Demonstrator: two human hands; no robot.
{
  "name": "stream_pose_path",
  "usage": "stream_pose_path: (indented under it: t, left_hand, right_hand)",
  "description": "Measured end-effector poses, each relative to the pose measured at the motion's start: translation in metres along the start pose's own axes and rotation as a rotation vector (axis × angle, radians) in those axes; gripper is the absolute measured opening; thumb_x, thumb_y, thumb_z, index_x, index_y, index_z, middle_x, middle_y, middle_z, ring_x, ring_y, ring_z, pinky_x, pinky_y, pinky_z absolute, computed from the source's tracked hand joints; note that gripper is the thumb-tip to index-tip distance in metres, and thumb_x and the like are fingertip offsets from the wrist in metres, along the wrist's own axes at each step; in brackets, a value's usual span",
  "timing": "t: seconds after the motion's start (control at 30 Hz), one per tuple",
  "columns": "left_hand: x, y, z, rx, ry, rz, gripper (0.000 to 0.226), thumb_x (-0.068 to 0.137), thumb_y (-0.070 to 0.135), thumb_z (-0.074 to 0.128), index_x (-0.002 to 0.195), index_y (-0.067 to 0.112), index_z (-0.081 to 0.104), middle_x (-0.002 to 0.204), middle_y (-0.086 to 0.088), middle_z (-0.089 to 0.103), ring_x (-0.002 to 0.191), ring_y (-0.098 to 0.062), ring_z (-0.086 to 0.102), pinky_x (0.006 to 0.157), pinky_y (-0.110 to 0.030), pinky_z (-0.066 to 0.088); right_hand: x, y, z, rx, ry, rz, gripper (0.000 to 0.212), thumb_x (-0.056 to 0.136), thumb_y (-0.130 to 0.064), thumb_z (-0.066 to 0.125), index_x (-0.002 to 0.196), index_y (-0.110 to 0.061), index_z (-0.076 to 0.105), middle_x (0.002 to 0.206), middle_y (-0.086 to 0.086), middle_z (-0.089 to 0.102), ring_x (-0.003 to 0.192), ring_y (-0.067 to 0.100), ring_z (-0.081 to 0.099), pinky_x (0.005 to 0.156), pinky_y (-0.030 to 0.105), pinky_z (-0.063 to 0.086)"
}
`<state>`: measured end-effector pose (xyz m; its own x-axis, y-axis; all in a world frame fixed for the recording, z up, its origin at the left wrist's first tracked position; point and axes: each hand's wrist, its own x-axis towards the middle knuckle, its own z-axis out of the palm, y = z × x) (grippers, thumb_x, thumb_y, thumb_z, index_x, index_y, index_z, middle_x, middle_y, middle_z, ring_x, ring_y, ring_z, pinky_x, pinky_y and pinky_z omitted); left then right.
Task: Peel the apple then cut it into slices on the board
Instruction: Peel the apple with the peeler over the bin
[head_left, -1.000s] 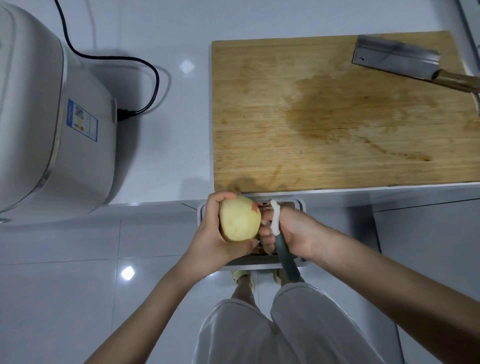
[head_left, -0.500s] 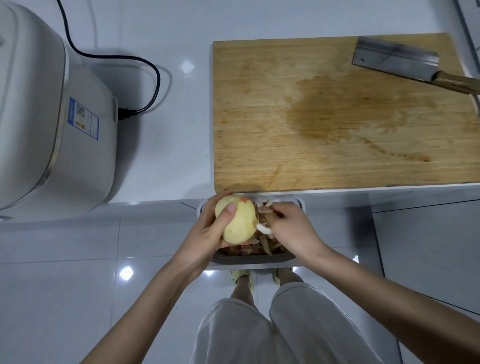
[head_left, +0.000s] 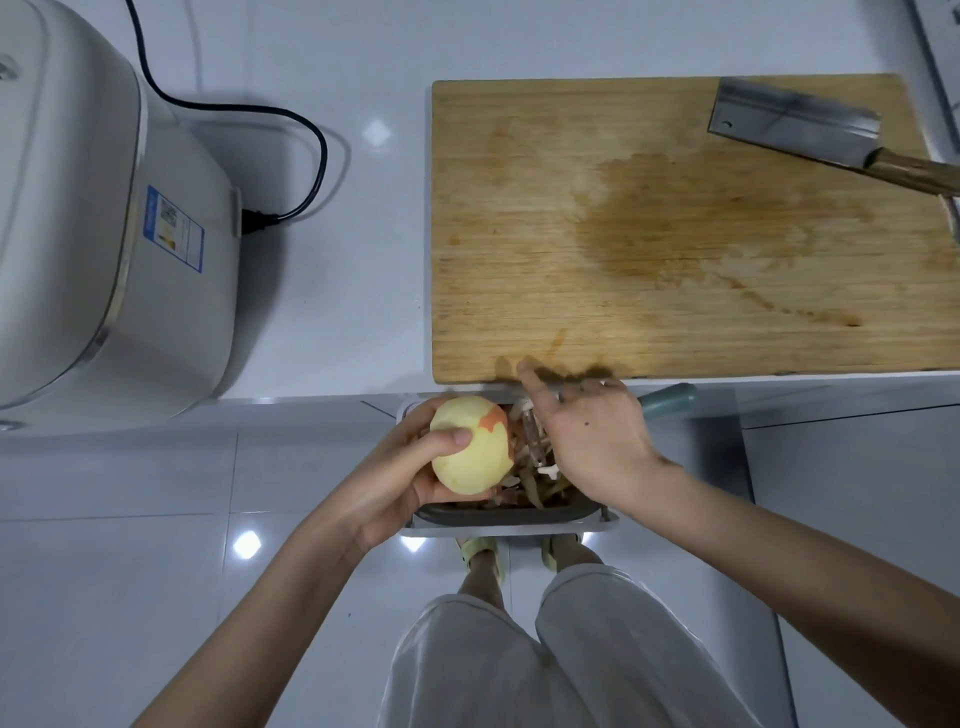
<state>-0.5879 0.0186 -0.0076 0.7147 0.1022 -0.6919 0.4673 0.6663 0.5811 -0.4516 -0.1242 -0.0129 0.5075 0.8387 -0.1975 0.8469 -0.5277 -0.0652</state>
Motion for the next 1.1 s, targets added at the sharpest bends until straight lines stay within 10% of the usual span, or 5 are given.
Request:
stream_pose_path:
  t: [0.13, 0.57, 1.1]
  left_hand:
    - [0.001, 0.000, 0.001, 0.077, 0.007, 0.008, 0.055, 0.064, 0.026, 0.073, 0.116, 0.019, 0.058, 0.117, -0.012, 0.062, 0.097, -0.029, 0.067, 0.070, -0.041, 0.058]
    - [-0.007, 0.000, 0.008, 0.226, -0.018, 0.091, 0.065, 0.052, 0.033, 0.073, 0.110, 0.010, 0.056, 0.098, -0.009, 0.067, 0.085, -0.028, 0.069, 0.061, -0.039, 0.057]
    - [-0.013, 0.000, 0.005, -0.194, -0.205, 0.021, 0.085, 0.043, 0.031, 0.092, 0.119, 0.012, 0.060, 0.119, -0.017, 0.063, 0.106, -0.038, 0.062, 0.080, -0.051, 0.054]
  right_hand:
    - [-0.002, 0.005, -0.014, 0.298, 0.106, 0.022, 0.028, 0.093, -0.020, 0.037, 0.103, -0.003, 0.057, 0.048, -0.002, 0.053, 0.038, 0.020, 0.048, 0.041, 0.026, 0.038]
    - [0.010, -0.008, -0.036, 0.403, 0.454, -0.366, 0.023, 0.087, -0.022, 0.050, 0.072, -0.009, 0.062, 0.049, 0.000, 0.055, 0.047, 0.020, 0.052, 0.053, 0.025, 0.039]
    - [-0.002, 0.003, -0.030, 0.597, 0.374, -0.065, 0.028, 0.086, -0.033, 0.041, 0.077, -0.015, 0.061, 0.049, -0.014, 0.048, 0.042, 0.006, 0.040, 0.044, 0.021, 0.032]
